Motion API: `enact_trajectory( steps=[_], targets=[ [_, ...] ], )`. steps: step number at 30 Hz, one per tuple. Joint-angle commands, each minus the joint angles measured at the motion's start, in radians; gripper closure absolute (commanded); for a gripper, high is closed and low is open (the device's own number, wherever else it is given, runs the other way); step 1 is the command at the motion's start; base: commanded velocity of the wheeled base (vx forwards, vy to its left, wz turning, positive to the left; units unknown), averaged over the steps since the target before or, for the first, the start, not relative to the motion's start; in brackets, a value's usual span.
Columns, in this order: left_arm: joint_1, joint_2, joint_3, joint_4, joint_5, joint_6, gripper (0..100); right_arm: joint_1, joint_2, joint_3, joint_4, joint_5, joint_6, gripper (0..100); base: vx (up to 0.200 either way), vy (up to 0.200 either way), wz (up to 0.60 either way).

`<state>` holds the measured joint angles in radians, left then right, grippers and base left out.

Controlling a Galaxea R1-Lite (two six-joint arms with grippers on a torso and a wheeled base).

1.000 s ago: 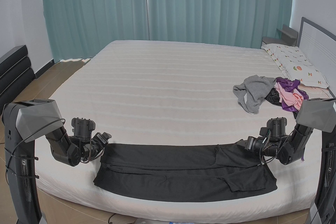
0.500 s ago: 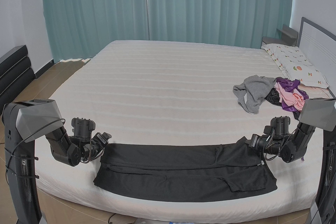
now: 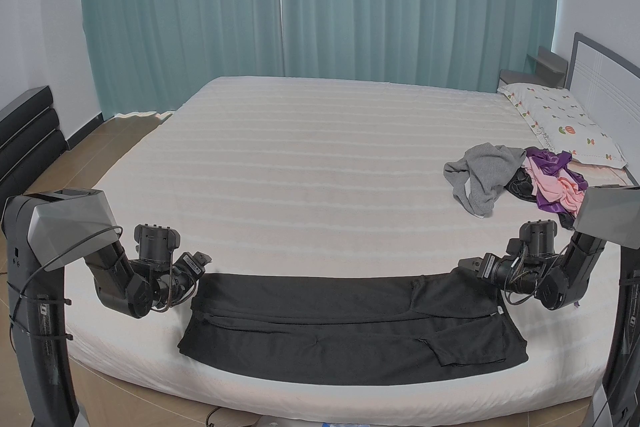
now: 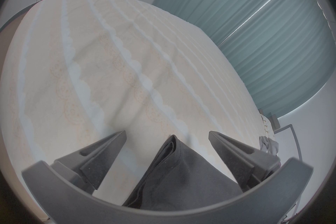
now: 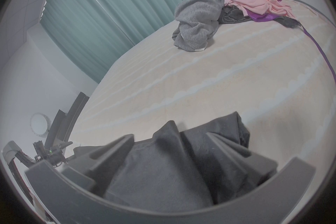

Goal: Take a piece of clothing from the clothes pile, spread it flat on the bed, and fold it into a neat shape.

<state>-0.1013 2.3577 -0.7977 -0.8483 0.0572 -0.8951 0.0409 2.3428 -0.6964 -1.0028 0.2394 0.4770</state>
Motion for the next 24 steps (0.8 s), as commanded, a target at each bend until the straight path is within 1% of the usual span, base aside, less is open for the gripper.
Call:
enact_trajectory(
  steps=[1,4,8,12,13,16,21,24],
  targets=[
    [0.006,-0.07,0.075,-0.055,-0.005,-0.004,0,0.01,-0.105,0.078,-0.011,0.0,0.031,0,0.0,0.0,0.0],
    [0.009,-0.117,0.127,-0.081,-0.005,-0.005,0,0.01,-0.163,0.156,-0.04,0.003,0.045,0,0.0,0.0,0.0],
    [0.003,-0.164,0.199,-0.083,-0.008,-0.01,0,0.019,-0.201,0.261,-0.102,-0.005,0.097,0,0.0,0.0,0.0],
    [0.0,-0.192,0.256,-0.084,-0.013,-0.011,0,0.022,-0.212,0.368,-0.221,-0.012,0.146,0,0.0,0.0,0.0],
    [0.0,-0.202,0.275,-0.083,-0.014,-0.011,0,0.027,-0.211,0.399,-0.27,-0.012,0.16,0,0.0,0.0,0.0],
    [0.0,-0.21,0.319,-0.084,-0.027,-0.024,0,0.042,-0.204,0.449,-0.336,-0.026,0.166,0,0.0,0.0,0.0],
    [-0.003,-0.212,0.37,-0.104,-0.063,-0.048,0,0.04,-0.201,0.462,-0.35,-0.049,0.167,0,-0.2,0.0,0.0],
    [-0.014,-0.21,0.385,-0.107,-0.068,-0.048,0,0.044,-0.201,0.472,-0.352,-0.051,0.173,0,-0.2,0.0,0.0]
  ],
)
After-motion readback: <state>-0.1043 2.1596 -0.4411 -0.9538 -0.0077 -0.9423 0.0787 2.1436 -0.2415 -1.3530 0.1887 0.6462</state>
